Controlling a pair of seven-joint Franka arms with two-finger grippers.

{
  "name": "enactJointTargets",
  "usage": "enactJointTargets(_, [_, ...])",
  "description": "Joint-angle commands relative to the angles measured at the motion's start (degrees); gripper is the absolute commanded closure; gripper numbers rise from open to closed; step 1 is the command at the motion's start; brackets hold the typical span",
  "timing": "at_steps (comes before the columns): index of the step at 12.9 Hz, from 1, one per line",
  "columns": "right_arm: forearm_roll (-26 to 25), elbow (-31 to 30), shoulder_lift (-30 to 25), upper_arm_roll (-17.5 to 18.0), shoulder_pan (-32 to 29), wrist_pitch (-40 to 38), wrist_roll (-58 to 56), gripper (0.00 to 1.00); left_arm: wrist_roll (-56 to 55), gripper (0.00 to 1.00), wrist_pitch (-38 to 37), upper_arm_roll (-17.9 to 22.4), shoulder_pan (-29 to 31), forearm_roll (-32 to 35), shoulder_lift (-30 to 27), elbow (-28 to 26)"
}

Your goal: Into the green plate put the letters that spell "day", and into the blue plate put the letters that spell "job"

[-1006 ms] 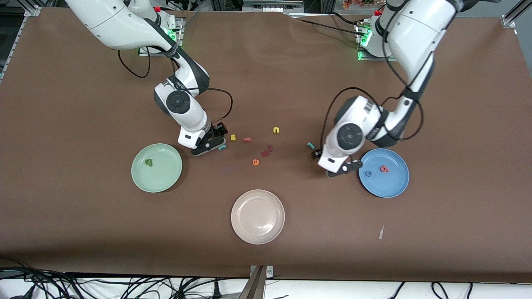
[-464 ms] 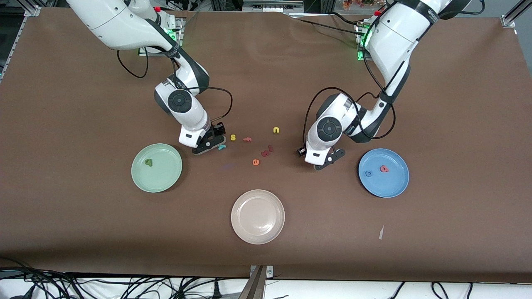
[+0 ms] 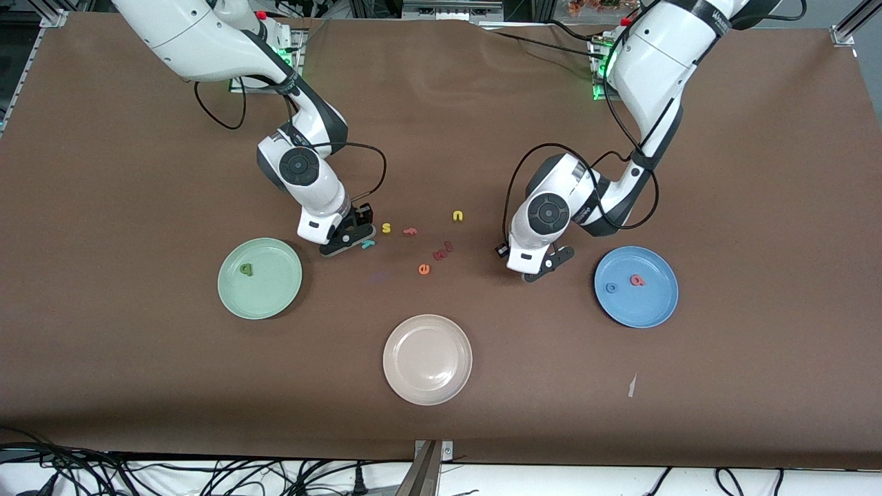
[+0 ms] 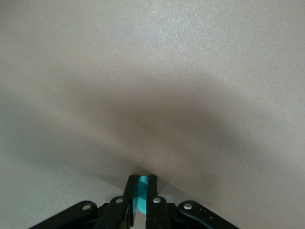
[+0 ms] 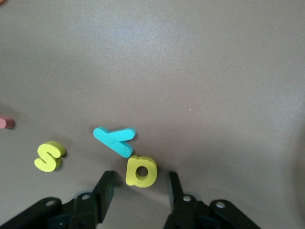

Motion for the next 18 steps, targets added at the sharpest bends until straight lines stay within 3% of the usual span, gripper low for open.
enactJointTargets(1, [-0.3, 0.33, 0.41, -0.94, 1.18, 1.15, -0.17, 0.5, 1.07, 1.0, -0.99, 0.29, 0.52, -1.13, -1.58, -1.03])
enactJointTargets(4, [-0.21, 0.42, 0.76, -1.55, 2.14, 1.32, -0.17, 0.62, 9.3, 1.0, -12.74, 0.47, 4.29, -0.6, -3.25, 4.22])
enactJointTargets(8, [-0.21, 0.42, 0.67, -2.52, 2.76, 1.5, -0.35, 0.7, 27.39, 1.0, -25.5, 2.14, 9.92, 1.5, -3.87, 12.66])
enactJointTargets(12, [0.41, 1.56, -2.57, -4.1, 2.06, -1.47, -3.15, 0.72, 42.09, 1.0, -25.7, 2.05, 16.68, 12.65, -2.91, 13.3])
enactJointTargets(13, [0.76, 1.74, -3.89, -4.1, 1.19, -3.49, -4.47, 0.72, 45.08, 1.0, -24.74, 1.96, 17.83, 12.76, -2.47, 13.56])
enactJointTargets(15, [6.09, 3.05, -6.44, -4.1, -1.35, -8.23, -12.43, 0.72, 48.17, 1.0, -20.45, 1.96, 19.25, 12.59, -1.94, 13.47])
enactJointTargets(16, [8.56, 3.84, -7.58, -4.1, -3.28, -11.13, -17.79, 0.72, 48.79, 0.94, -18.42, 1.96, 19.69, 12.67, -1.24, 13.47])
enactJointTargets(17, [10.06, 4.81, -8.72, -4.1, -5.04, -13.77, -22.45, 0.72, 49.67, 0.79, -16.84, 2.05, 19.78, 13.28, -0.97, 13.47])
enactJointTargets(18, [10.6, 5.6, -9.26, -4.1, -6.89, -15.97, -25.98, 0.72, 50.55, 0.01, -16.56, 2.05, 20.3, 13.12, -0.97, 13.47])
